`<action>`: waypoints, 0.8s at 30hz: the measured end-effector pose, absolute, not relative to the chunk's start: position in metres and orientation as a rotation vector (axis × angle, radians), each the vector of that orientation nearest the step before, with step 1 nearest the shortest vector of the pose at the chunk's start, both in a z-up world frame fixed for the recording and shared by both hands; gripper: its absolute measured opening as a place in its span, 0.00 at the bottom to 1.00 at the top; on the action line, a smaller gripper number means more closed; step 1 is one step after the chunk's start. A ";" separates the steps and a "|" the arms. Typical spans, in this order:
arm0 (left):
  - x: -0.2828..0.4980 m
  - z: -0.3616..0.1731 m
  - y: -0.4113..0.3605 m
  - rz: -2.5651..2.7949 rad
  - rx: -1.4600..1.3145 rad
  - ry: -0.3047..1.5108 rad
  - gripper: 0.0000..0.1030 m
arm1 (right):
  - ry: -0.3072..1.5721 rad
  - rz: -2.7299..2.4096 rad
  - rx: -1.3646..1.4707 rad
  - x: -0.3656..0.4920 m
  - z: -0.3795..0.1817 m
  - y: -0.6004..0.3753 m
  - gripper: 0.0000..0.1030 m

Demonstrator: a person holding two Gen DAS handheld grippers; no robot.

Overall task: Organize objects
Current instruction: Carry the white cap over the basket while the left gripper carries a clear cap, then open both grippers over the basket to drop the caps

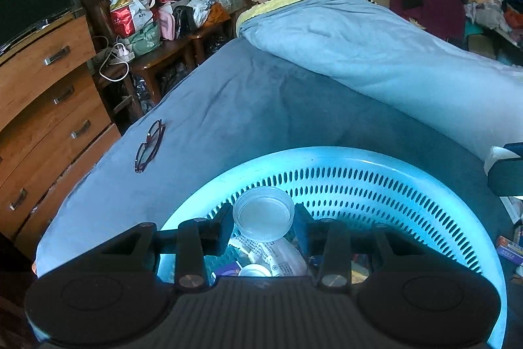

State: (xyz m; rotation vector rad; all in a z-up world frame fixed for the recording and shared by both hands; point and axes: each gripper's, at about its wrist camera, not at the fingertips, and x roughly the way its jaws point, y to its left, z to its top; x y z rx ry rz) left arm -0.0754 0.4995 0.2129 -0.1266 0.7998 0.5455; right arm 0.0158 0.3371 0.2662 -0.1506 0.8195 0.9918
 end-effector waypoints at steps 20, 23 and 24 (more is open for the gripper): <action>-0.065 0.201 0.499 0.554 -0.109 0.824 0.46 | 0.829 0.993 -0.129 0.020 0.253 0.335 0.42; -0.065 0.201 0.497 0.561 -0.105 0.819 0.53 | 0.824 0.996 -0.124 0.020 0.252 0.333 0.44; -0.065 0.202 0.497 0.562 -0.105 0.816 0.58 | 0.819 1.007 -0.121 0.019 0.252 0.332 0.45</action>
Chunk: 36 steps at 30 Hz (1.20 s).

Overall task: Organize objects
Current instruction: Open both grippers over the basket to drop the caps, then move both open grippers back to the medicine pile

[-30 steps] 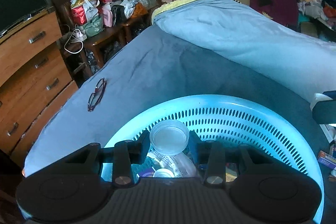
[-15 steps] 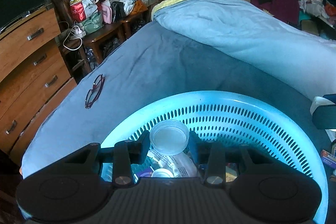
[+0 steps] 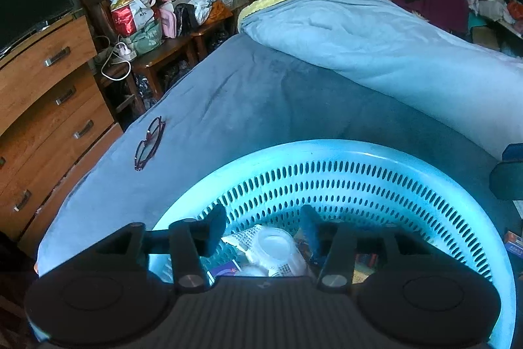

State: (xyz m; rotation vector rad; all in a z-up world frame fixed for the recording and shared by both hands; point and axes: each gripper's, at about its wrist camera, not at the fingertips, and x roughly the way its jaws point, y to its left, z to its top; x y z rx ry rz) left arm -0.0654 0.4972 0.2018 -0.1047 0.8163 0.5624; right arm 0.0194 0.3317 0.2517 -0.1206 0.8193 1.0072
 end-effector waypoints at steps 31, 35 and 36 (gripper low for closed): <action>-0.101 0.152 0.191 -0.051 -0.042 0.624 0.84 | 0.665 0.275 -0.070 0.023 0.031 -0.040 0.74; -0.068 0.117 0.187 -0.031 -0.057 0.660 0.84 | 0.669 0.290 -0.109 0.052 0.012 -0.033 0.74; -0.058 0.110 0.191 -0.032 -0.063 0.664 0.84 | 0.678 0.297 -0.110 0.059 0.008 -0.032 0.74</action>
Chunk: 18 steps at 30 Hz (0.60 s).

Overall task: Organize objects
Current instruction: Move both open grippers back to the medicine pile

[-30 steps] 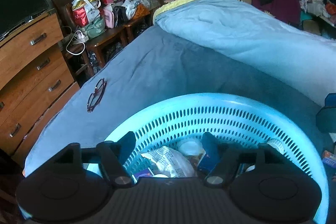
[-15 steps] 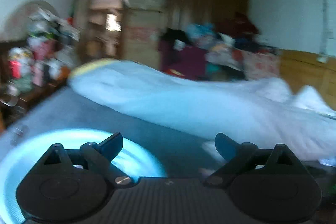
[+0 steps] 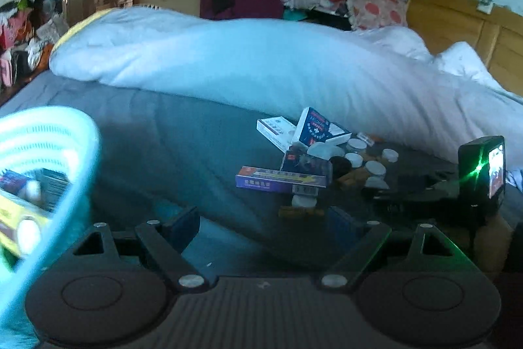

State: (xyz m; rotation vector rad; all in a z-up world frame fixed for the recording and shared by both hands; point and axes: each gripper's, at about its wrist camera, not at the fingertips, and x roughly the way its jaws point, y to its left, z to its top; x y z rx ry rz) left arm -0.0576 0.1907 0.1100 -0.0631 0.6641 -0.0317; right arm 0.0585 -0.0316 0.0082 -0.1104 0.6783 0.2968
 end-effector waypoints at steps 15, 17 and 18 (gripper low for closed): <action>0.037 0.004 0.117 0.007 0.014 0.709 0.85 | 0.662 0.308 0.094 0.011 0.002 -0.083 0.39; 0.041 0.001 0.115 0.017 0.028 0.709 0.85 | 0.657 0.309 0.102 0.011 0.001 -0.084 0.39; 0.043 -0.001 0.114 0.023 0.036 0.710 0.85 | 0.659 0.310 0.103 0.012 -0.001 -0.083 0.39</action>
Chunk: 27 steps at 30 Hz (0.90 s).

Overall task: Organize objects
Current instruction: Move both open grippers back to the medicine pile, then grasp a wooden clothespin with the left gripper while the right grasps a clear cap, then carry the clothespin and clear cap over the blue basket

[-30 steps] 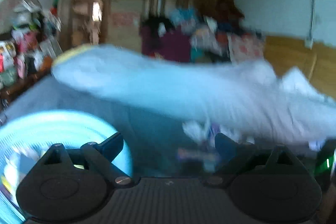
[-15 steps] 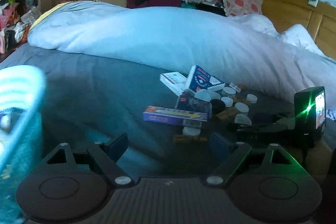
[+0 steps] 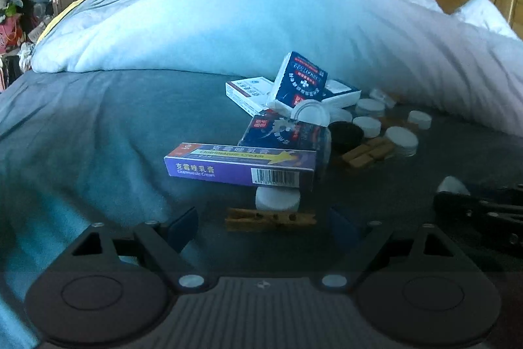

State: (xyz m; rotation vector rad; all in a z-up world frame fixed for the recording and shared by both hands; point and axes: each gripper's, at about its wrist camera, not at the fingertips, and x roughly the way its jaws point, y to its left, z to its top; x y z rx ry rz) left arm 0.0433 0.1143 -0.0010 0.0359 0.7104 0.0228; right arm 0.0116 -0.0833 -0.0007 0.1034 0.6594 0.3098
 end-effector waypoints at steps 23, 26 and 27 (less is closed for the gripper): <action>-0.061 0.185 0.158 0.163 0.027 0.358 0.60 | 0.427 0.399 0.087 -0.017 0.122 -0.042 0.39; -0.081 0.219 0.193 0.248 0.017 0.295 0.60 | 0.359 0.473 0.055 -0.020 0.163 -0.008 0.39; -0.088 0.229 0.204 0.277 0.017 0.279 0.60 | 0.342 0.499 0.050 -0.021 0.176 0.004 0.39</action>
